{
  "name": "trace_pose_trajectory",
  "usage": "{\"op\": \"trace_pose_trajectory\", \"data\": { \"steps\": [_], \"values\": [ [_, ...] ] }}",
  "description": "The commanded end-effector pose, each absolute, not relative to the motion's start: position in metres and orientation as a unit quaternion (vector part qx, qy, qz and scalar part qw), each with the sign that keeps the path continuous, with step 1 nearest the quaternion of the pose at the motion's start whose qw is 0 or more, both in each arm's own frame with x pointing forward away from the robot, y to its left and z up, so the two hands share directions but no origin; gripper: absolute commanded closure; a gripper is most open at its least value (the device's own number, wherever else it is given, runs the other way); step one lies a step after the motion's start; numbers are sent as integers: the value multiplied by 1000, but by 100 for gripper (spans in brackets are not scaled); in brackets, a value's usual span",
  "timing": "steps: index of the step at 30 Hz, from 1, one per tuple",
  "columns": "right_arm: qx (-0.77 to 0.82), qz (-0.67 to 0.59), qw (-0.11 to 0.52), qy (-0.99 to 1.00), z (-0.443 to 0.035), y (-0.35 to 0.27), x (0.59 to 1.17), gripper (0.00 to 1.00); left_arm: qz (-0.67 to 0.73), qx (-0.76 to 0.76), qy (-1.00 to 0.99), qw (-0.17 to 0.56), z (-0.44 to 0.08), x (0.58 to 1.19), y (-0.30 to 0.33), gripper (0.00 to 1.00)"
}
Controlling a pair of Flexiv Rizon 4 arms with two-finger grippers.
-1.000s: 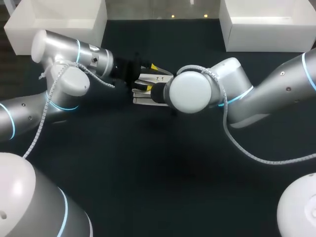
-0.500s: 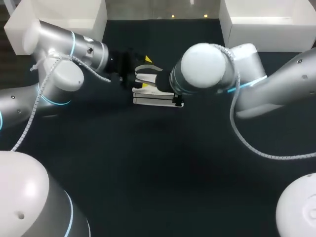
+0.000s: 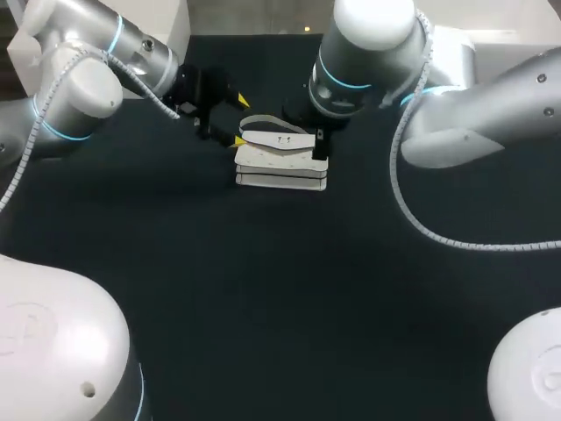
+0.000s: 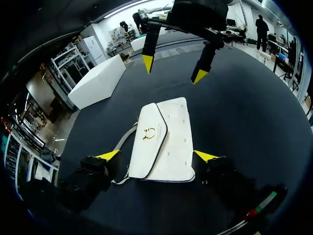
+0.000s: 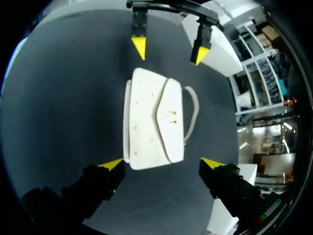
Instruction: Pick up the bag, open it, inspect its contents, close it, and place it on the opposite side
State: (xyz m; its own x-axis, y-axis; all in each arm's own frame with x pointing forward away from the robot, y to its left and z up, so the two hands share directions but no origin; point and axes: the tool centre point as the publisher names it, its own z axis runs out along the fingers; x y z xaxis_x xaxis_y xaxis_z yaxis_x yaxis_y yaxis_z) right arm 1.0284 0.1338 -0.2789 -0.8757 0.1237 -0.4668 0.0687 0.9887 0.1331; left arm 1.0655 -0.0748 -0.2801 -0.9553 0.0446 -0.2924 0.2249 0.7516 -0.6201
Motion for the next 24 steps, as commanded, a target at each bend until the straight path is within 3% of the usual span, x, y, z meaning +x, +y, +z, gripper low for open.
{"op": "trace_pose_trajectory", "data": {
  "steps": [1, 24],
  "values": [
    [51, 51, 190, 979, -270, 136, 1031, 0, -330, 69, 938, 86, -276, 1068, -69, 0],
    [66, 39, 180, 981, -264, 131, 1034, 0, -316, 60, 945, 66, -275, 1068, -65, 0]
  ]
}}
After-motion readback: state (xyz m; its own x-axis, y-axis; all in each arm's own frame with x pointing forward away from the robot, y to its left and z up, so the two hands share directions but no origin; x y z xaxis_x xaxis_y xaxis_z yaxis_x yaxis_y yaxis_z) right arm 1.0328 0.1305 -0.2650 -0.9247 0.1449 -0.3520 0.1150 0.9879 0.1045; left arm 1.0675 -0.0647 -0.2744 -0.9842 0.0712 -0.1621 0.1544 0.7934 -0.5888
